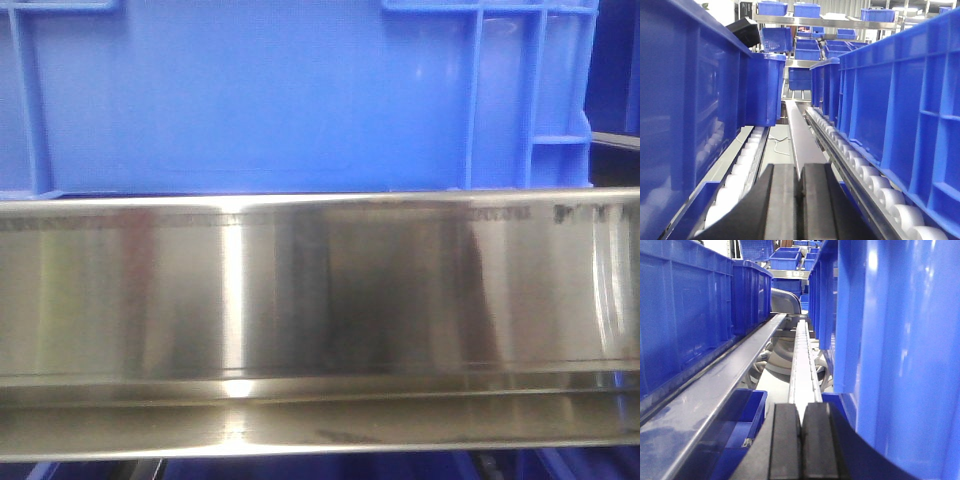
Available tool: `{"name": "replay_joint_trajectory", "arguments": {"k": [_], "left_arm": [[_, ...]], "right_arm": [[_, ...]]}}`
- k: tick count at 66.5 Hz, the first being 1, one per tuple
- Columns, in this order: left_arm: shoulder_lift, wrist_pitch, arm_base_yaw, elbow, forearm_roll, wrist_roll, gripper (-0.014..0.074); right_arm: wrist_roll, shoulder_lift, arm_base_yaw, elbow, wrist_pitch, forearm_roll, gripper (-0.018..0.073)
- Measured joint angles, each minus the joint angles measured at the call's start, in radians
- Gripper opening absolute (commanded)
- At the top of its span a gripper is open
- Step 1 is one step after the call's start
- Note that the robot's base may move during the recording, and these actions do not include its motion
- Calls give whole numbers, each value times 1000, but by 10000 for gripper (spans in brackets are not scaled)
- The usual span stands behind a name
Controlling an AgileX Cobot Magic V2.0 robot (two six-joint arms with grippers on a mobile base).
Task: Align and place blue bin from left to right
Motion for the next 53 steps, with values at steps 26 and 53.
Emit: {"name": "replay_joint_trajectory", "arguments": {"k": [26, 53], "left_arm": [[0, -2, 0, 0, 0, 0, -80], [0, 86, 0, -187, 0, 0, -6]], "right_arm": [[0, 0, 0, 0, -8, 0, -162], [0, -3, 0, -198, -28, 17, -162]]}}
